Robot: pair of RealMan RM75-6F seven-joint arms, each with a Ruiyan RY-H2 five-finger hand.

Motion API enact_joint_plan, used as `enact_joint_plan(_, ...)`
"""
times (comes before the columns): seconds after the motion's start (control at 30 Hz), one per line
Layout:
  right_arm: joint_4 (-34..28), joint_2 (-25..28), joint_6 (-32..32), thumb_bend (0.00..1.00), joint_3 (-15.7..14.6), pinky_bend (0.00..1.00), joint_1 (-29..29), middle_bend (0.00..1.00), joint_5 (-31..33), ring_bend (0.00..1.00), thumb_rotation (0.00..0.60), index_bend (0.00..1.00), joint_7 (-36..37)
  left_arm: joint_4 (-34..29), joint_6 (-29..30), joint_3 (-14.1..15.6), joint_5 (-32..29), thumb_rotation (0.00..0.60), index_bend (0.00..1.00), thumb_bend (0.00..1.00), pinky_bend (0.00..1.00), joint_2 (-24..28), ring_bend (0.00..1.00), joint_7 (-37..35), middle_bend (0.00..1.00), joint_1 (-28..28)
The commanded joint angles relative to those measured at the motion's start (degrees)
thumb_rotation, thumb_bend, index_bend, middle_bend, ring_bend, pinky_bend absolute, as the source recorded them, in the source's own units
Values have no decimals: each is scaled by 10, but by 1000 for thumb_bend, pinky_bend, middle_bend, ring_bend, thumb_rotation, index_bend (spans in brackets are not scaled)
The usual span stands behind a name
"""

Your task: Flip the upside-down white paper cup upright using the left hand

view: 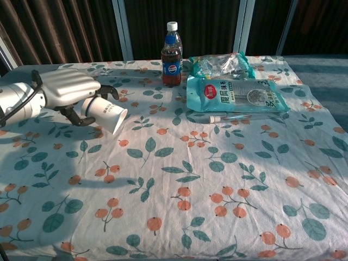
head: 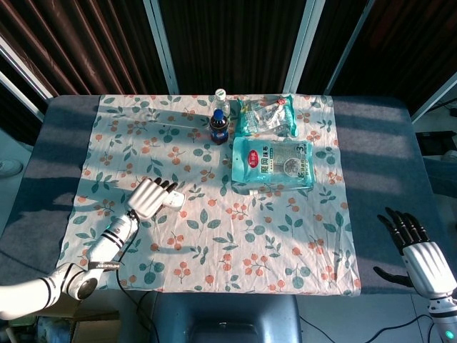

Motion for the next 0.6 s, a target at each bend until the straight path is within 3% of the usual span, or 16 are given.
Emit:
enact_joint_plan(0.03, -1, 0, -1, 58, 0, 181, 1, 0, 1, 0, 600, 0, 0, 23, -26, -16, -23, 600, 172, 449, 601, -20, 454, -60, 387, 12)
enact_joint_plan(0.3, -1, 1, -2, 58, -2, 181, 0, 0, 0, 0, 600, 0, -1, 60, -36, -17, -38, 600, 120, 448, 583, -48, 402, -66, 342, 17)
enact_joint_plan(0.47, -1, 1, -2, 58, -2, 181, 0, 0, 0, 0, 600, 0, -1, 64, -48, -14, -54, 600, 7, 442, 495, -47, 264, -41, 220, 15)
enact_joint_plan(0.6, 0, 1, -2, 59, -3, 181, 0, 0, -1, 0, 600, 0, -1, 45, -62, -14, -87, 600, 0, 443, 384, -35, 139, -1, 115, 11)
